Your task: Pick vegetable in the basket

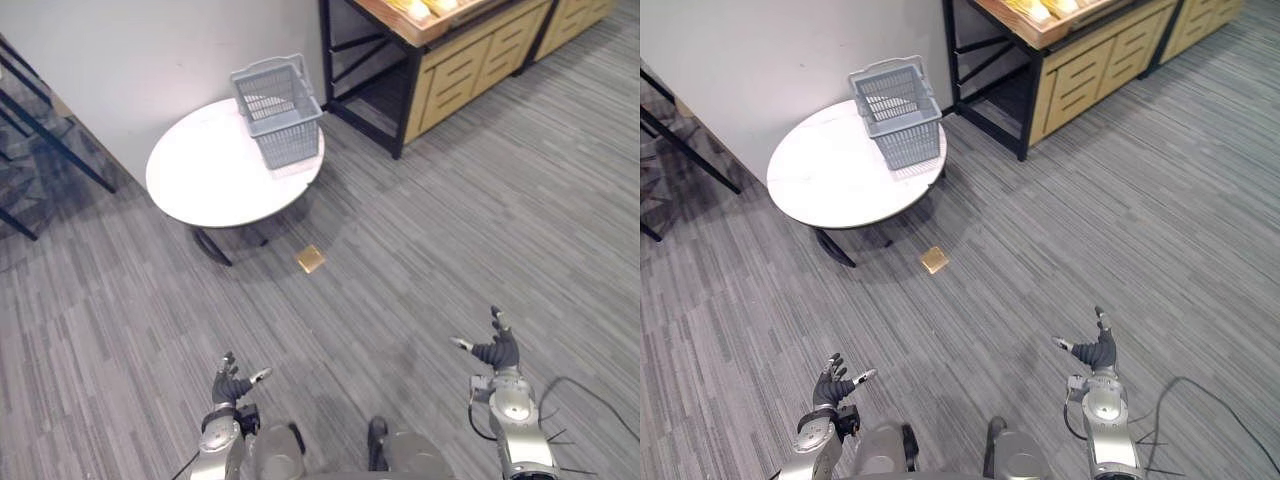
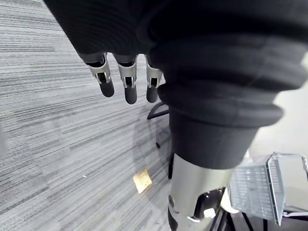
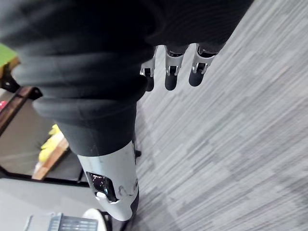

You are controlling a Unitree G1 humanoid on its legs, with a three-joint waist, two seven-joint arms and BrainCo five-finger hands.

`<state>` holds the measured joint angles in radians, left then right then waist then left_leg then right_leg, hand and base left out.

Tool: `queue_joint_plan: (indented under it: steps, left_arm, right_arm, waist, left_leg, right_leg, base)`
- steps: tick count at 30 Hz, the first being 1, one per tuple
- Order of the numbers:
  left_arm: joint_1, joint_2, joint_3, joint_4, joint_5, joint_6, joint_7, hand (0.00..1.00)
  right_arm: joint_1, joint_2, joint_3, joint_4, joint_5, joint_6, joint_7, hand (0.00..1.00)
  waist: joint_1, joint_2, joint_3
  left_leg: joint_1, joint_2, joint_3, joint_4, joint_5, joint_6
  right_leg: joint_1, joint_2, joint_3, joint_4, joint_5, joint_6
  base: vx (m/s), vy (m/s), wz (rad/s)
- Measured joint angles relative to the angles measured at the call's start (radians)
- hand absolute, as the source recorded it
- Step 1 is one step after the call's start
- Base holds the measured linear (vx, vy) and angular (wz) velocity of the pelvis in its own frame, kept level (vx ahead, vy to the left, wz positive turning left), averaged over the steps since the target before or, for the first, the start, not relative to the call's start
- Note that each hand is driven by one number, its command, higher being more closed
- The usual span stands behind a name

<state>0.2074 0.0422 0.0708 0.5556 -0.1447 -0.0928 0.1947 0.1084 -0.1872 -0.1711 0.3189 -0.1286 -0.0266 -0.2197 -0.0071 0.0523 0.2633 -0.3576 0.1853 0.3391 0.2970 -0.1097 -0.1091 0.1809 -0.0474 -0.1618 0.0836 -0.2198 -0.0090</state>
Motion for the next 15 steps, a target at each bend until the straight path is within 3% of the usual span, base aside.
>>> queue_joint_plan:
  steps: [1,2,3,4,6,7,8,9,10,11,12,14,15]
  left_arm:
    - [0.011,0.002,0.001,0.009,0.000,0.001,0.001,0.00]
    - [0.010,0.008,0.001,0.027,0.000,0.003,0.001,0.00]
    - [0.014,0.010,0.001,0.032,0.000,0.005,0.002,0.00]
    - [0.007,0.012,0.001,0.033,0.002,0.005,0.002,0.00]
    - [0.004,0.008,-0.001,0.032,0.009,0.004,0.001,0.00]
    - [0.011,0.013,0.000,0.040,0.012,0.004,0.001,0.00]
    - [0.010,0.021,0.000,0.047,0.023,0.009,0.001,0.00]
    - [0.007,0.027,0.000,0.048,0.026,0.009,0.002,0.00]
    - [0.005,0.039,-0.003,0.057,0.031,0.009,0.004,0.00]
    - [0.004,0.042,-0.009,0.065,0.032,0.008,0.004,0.00]
    - [0.002,0.062,-0.031,0.079,0.037,0.008,0.008,0.00]
    - [-0.023,0.075,-0.046,0.106,0.041,0.008,0.008,0.00]
    - [-0.041,0.079,-0.060,0.134,0.041,0.008,0.007,0.00]
  right_arm:
    - [-0.001,-0.006,0.003,0.014,-0.001,0.002,0.000,0.00]
    - [0.004,-0.004,0.006,0.016,-0.005,0.006,-0.001,0.00]
    - [0.010,-0.003,0.010,0.012,-0.011,0.007,-0.001,0.00]
    - [0.017,0.003,0.012,0.002,-0.027,0.005,0.000,0.00]
    - [0.018,0.007,0.011,-0.026,-0.053,0.005,0.000,0.00]
    - [0.014,0.012,0.013,-0.046,-0.069,0.005,0.000,0.00]
    - [0.009,0.013,0.021,-0.073,-0.091,0.004,0.000,0.00]
    - [-0.002,0.010,0.032,-0.081,-0.100,0.001,0.000,0.00]
    - [-0.031,0.007,0.068,-0.082,-0.118,-0.005,0.000,0.00]
    - [-0.046,0.007,0.084,-0.090,-0.121,-0.007,0.000,0.00]
    - [-0.080,0.006,0.124,-0.122,-0.133,-0.015,0.000,0.00]
    - [-0.095,-0.002,0.148,-0.161,-0.142,-0.030,0.000,0.00]
    - [-0.117,-0.019,0.167,-0.181,-0.152,-0.037,0.001,0.00]
  waist:
    - [0.002,0.008,-0.004]
    - [0.011,-0.005,-0.011]
    - [0.018,-0.012,-0.026]
    - [0.019,-0.053,-0.047]
    - [0.019,-0.081,-0.053]
    - [0.019,-0.095,-0.054]
    - [0.016,-0.096,-0.054]
    - [0.012,-0.096,-0.054]
    - [0.009,-0.093,-0.054]
    - [0.004,-0.087,-0.053]
    - [-0.007,-0.067,-0.050]
    - [-0.013,-0.052,-0.043]
    - [-0.023,-0.043,-0.038]
  left_leg:
    - [-0.005,-0.012,-0.021,-0.103,0.031,-0.002]
    - [-0.004,-0.035,-0.039,-0.092,0.144,0.057]
    - [-0.001,-0.053,-0.036,-0.085,0.184,0.092]
    - [-0.016,-0.094,-0.030,-0.037,0.175,0.157]
    - [-0.012,-0.133,-0.019,0.069,0.072,0.176]
    - [0.034,-0.164,-0.021,0.100,0.009,0.186]
    - [0.095,-0.195,-0.041,0.092,-0.041,0.196]
    - [0.130,-0.205,-0.048,0.080,-0.060,0.203]
    - [0.203,-0.220,-0.064,0.047,-0.081,0.208]
    - [0.241,-0.222,-0.071,0.023,-0.085,0.209]
    - [0.339,-0.219,-0.098,-0.046,-0.085,0.209]
    - [0.420,-0.210,-0.127,-0.095,-0.085,0.209]
    - [0.465,-0.201,-0.151,-0.116,-0.085,0.209]
  right_leg:
    - [0.035,0.001,0.003,-0.012,-0.025,0.027]
    - [0.070,-0.026,0.008,-0.012,-0.052,0.067]
    - [0.074,-0.049,0.012,-0.003,-0.063,0.086]
    - [0.055,-0.107,0.018,0.059,-0.084,0.123]
    - [0.009,-0.164,0.034,0.247,-0.070,0.155]
    - [-0.038,-0.200,0.051,0.440,-0.013,0.165]
    - [-0.106,-0.224,0.071,0.654,0.135,0.162]
    - [-0.154,-0.232,0.090,0.767,0.145,0.156]
    - [-0.248,-0.228,0.112,0.938,0.072,0.102]
    - [-0.289,-0.223,0.109,0.984,0.041,0.085]
    - [-0.382,-0.182,0.089,0.998,-0.017,0.052]
    - [-0.464,-0.137,0.057,0.906,-0.065,0.037]
    - [-0.522,-0.102,0.046,0.749,-0.072,0.037]
  base:
    - [0.59,0.271,-0.25]
    - [0.60,0.291,-0.24]
    - [0.61,0.295,-0.11]
    - [0.63,0.284,0.11]
    - [0.65,0.289,0.25]
    - [0.67,0.308,0.44]
    - [0.65,0.292,0.46]
    - [0.61,0.226,0.43]
    - [0.46,0.125,0.24]
    - [0.68,0.135,0.35]
    - [0.66,0.082,0.41]
    - [0.59,0.007,0.45]
    - [0.52,-0.098,0.69]
